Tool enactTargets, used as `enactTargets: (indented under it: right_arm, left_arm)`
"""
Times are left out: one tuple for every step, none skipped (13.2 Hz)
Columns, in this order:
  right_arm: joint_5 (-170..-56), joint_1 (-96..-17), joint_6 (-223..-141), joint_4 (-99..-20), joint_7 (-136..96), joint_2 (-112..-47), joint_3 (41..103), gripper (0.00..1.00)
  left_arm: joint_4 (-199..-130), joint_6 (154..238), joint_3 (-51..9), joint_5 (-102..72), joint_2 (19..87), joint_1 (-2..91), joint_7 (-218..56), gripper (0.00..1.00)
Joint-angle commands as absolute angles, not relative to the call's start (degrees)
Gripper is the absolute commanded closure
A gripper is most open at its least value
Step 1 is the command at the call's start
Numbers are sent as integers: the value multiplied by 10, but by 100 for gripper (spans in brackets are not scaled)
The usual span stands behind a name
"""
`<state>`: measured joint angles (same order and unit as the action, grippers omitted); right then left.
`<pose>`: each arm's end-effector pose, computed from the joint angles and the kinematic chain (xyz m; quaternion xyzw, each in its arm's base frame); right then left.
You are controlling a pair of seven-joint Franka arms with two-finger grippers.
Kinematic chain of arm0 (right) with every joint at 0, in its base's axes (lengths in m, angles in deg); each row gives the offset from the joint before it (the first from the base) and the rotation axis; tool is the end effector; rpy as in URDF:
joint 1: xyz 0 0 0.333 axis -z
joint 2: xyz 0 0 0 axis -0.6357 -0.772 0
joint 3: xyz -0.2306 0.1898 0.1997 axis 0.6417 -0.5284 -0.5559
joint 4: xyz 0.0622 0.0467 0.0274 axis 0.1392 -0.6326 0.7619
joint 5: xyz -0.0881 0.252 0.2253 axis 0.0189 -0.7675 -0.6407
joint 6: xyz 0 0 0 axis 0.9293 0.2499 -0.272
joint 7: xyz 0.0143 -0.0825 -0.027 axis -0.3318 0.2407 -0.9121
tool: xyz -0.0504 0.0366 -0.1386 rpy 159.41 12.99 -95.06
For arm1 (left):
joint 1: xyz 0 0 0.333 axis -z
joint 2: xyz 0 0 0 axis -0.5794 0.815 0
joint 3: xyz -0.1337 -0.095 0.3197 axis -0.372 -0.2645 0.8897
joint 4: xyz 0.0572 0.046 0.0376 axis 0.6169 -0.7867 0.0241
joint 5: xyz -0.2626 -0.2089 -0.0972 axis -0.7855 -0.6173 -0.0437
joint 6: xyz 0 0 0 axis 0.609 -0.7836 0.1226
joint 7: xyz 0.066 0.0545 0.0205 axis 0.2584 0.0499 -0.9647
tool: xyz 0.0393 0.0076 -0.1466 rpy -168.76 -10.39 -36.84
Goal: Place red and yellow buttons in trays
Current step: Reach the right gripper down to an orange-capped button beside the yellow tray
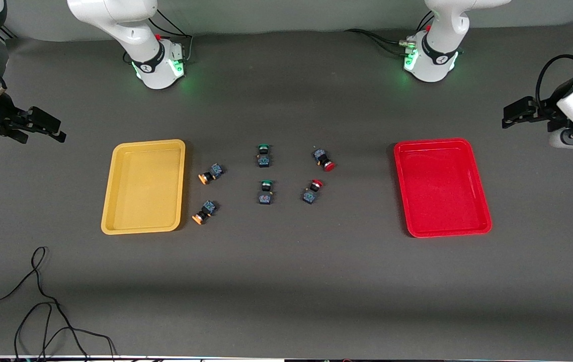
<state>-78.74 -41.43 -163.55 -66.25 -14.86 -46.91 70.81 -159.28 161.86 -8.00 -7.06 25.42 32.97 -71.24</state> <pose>0.4587 -0.0163 0.5948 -0.9993 0.0254 -0.0045 0.0268 0.4757 -0.0256 0.6001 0.9954 -0.0508 -0.0807 0.0113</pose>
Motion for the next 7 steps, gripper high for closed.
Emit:
enactTargets:
  right_arm:
    - [-774, -417, -1624, -641, -159, -484, 705, 0]
    - [-774, -417, -1624, -641, -160, -487, 705, 0]
    - [-774, -417, -1624, -641, -156, -489, 705, 0]
    - [-779, -418, -1624, -642, -151, -494, 704, 0]
    - [-782, -424, -1624, -641, -137, -498, 704, 0]
    - [-783, -440, -1625, -642, -99, -505, 703, 0]
    - [-783, -460, -1625, -643, -42, -511, 703, 0]
  left_arm:
    - [-1588, 1620, -71, -66, 249, 340, -706, 0]
    - [-1587, 1621, -70, -66, 249, 340, -706, 0]
    - [-1587, 1622, -70, -65, 249, 340, -706, 0]
    - [-1587, 1622, -71, -59, 249, 341, -706, 0]
    - [-1587, 1623, -71, -58, 249, 341, -706, 0]
    - [-1587, 1624, -71, -58, 249, 341, -706, 0]
    - [-1587, 1623, -70, -58, 249, 339, -706, 0]
